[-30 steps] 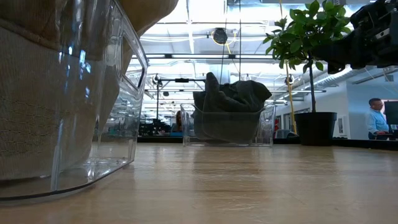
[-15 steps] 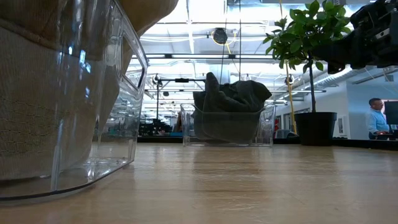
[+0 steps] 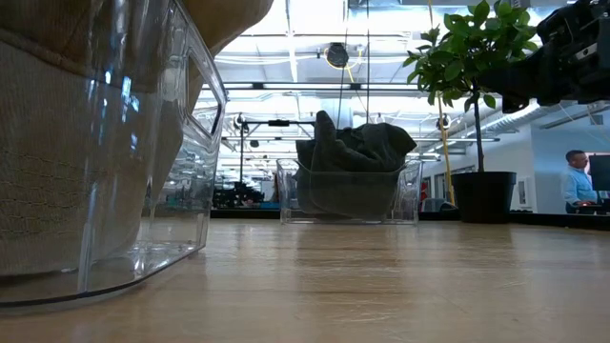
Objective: Pick & Place hat
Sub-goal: Return to Home Position
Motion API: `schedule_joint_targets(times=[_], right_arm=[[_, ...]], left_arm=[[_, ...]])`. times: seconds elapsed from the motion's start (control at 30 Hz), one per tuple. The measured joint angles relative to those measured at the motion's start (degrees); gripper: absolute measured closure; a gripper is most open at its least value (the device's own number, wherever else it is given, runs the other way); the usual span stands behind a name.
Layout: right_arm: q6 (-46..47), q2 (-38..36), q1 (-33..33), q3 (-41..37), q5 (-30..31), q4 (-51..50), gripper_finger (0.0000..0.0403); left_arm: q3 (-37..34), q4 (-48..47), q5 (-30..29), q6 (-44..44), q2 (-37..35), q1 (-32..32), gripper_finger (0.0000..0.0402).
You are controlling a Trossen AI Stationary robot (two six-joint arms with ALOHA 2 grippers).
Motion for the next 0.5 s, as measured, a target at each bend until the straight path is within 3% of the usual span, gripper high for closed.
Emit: schedule_joint_targets(times=[0.27,0.5], right_arm=[[0.0,0.01,0.02,0.0,-0.01,0.01,0.0403],[0.0,0.02,0.0,0.0,-0.01,0.01,0.0403]], left_arm=[[0.0,0.42,-1.83,-0.04,-0.01,0.0,0.0355],[0.0,0.45,0.32,0.05,-0.02,0.01,0.0355]])
